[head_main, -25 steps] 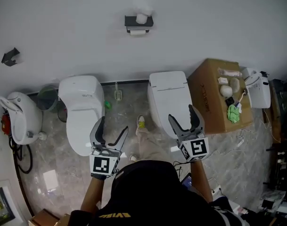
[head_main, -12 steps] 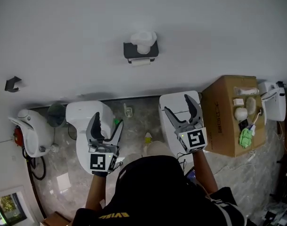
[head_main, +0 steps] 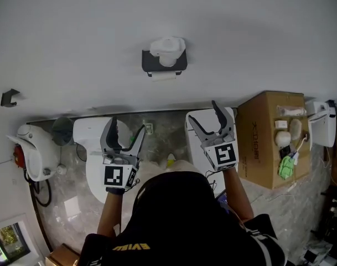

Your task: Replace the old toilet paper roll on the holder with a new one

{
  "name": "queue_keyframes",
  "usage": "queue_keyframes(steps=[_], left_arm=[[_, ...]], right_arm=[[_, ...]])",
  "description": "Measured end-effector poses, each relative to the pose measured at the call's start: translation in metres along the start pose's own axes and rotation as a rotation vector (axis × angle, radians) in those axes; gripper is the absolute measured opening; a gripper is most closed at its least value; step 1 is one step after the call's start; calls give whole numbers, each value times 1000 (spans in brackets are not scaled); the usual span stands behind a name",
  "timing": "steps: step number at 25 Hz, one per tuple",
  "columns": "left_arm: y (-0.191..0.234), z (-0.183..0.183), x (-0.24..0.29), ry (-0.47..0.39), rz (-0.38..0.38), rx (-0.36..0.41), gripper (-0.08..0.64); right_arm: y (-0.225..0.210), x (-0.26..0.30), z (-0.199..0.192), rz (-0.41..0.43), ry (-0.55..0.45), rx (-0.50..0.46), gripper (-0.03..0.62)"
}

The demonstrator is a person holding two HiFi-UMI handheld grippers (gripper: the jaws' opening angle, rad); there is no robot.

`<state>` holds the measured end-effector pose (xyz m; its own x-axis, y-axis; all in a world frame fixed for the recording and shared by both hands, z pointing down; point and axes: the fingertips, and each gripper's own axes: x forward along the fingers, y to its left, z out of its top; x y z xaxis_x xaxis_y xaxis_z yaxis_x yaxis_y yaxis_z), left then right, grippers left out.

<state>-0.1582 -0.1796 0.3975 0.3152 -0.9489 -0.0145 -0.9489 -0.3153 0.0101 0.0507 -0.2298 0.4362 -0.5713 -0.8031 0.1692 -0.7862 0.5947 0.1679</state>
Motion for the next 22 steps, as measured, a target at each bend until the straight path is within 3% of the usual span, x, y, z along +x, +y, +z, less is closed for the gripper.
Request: queue_keyframes(steps=[6, 10, 14, 19, 22], left_arm=[[14, -4, 12, 1, -2, 41, 376], [22, -9, 11, 8, 18, 7, 373], [23, -5, 17, 9, 27, -4, 371], [30, -17, 13, 48, 42, 8, 370], [29, -16, 16, 45, 36, 4, 368]], right_arm=[[-14, 23, 1, -13, -10, -78, 354], [-14, 36, -1, -1, 14, -167, 354], [-10, 59, -11, 22, 55, -311, 354], [17, 88, -37, 94, 137, -598, 354], [27, 112, -55, 109, 167, -691, 353]])
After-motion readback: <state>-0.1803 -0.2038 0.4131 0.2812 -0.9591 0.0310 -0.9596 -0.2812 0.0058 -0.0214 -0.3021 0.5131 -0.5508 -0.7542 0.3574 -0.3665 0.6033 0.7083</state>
